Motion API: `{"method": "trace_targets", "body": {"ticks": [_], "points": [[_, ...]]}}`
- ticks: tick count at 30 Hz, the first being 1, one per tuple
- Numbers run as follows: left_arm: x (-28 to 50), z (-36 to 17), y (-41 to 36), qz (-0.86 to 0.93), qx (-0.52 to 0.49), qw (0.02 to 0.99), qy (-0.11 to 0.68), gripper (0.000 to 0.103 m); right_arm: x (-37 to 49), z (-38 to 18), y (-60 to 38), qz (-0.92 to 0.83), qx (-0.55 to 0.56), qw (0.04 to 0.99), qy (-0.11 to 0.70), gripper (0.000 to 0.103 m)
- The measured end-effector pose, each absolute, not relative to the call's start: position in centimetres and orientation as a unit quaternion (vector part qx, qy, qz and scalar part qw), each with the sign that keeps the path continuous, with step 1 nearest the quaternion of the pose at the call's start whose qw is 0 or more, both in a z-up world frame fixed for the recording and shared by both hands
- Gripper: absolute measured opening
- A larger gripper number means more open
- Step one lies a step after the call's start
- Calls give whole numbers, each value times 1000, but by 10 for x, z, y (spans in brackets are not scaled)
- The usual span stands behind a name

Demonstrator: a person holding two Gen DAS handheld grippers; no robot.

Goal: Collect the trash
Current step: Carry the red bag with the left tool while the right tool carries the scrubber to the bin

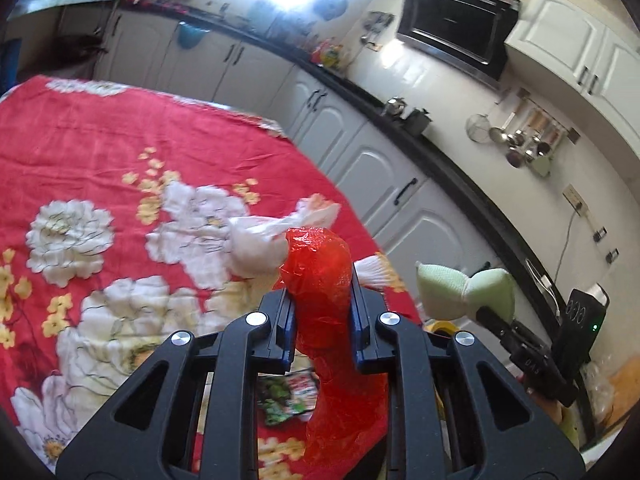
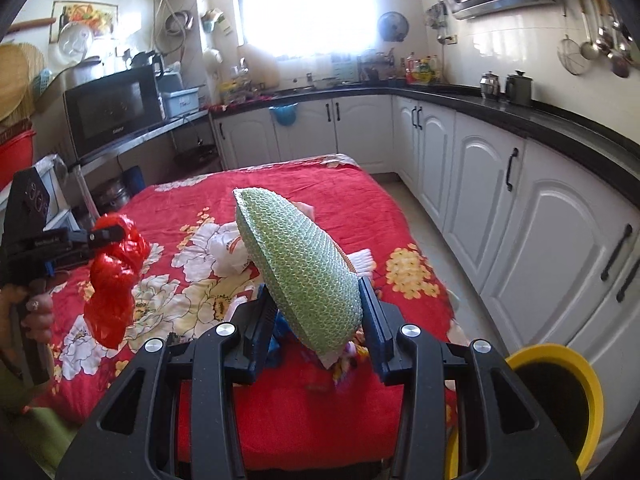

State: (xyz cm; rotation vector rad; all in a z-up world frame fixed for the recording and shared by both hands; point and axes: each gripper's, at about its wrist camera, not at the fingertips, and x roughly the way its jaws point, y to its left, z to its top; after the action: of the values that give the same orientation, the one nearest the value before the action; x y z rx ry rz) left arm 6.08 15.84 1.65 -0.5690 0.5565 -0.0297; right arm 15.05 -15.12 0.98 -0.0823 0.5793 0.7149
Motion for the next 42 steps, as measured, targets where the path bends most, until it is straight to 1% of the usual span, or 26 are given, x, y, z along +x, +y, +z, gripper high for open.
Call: {"method": "trace_targets", "body": {"ticks": [10,23,34,42], "points": [[87,32,95,-65,-239,933,262,14,130,11,-196,314,-10,909,274,38],[118,45,9,-127,-190,940,255,14,125,8,-265,250,24,928,275,38],[135,48,-57,-165,-161,942,244,14,124,-3,-323,199,65,937,281,38],[152,39,-103,-185,-144,941,242,14,122,-19,-363,156,86,941,288,38]]}}
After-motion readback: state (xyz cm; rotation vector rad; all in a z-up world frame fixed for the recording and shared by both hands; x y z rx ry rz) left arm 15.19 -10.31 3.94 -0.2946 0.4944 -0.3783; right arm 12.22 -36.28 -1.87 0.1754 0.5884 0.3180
